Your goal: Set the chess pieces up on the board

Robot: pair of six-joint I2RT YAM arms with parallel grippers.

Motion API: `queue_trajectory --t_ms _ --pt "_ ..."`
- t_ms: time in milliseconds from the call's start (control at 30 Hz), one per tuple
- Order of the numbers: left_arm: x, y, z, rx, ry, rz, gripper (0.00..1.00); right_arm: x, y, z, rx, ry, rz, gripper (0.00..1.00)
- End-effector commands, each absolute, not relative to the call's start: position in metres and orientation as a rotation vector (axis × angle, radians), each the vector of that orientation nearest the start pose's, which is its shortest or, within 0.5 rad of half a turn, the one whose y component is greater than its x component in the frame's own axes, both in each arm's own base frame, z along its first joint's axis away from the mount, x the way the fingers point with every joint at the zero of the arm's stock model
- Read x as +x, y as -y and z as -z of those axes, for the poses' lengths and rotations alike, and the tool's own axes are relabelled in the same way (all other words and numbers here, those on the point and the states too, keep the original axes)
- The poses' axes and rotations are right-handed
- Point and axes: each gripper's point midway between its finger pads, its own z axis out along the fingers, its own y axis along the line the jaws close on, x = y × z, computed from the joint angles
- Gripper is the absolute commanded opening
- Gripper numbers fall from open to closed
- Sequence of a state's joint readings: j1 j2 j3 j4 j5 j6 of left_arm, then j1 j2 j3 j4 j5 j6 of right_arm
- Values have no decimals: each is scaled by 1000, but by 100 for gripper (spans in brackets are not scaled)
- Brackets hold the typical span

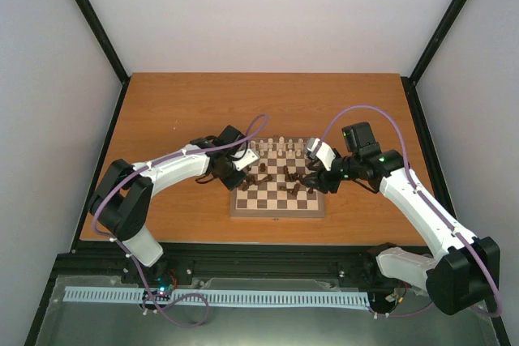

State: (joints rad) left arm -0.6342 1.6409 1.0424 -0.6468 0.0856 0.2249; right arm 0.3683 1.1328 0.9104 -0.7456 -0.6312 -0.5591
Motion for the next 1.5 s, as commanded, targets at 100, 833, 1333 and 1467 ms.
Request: queue_trajectory --t_ms 100,833,1333,1467 --pt "265 229 -50 1255 -2561 258 32 224 -198 -178 -1301 -2031 -703 53" --pt "247 220 -32 1311 -2619 138 21 224 -198 -175 -1303 -2035 -702 53" --pt "255 225 -121 1116 -2486 173 11 234 -199 -175 -1240 -2086 -704 53" --pt "246 261 -175 986 -2272 500 11 247 -198 -179 -1188 -2137 -714 62"
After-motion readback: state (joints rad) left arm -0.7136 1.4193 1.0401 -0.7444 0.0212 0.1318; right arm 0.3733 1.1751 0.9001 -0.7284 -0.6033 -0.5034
